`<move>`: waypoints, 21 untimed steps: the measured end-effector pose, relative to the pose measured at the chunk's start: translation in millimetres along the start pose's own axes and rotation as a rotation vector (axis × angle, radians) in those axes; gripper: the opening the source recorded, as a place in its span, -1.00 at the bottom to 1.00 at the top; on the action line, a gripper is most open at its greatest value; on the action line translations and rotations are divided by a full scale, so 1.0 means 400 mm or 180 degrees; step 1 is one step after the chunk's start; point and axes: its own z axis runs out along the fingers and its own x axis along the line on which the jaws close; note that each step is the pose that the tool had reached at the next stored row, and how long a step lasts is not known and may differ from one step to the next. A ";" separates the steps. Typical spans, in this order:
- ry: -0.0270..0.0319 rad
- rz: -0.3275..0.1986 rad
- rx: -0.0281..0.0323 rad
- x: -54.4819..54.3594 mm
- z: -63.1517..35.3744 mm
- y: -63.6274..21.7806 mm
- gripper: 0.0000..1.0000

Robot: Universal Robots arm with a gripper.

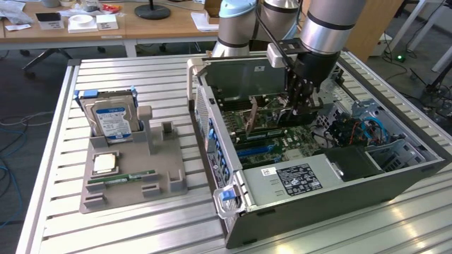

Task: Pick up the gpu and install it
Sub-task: 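Insert the gpu into the slot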

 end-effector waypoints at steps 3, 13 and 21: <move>0.0000 0.0000 0.0000 0.000 0.000 0.000 -0.47; -0.0001 0.0000 0.0000 0.000 0.007 0.000 -0.47; 0.0000 0.0000 0.0000 0.001 0.028 0.001 -0.47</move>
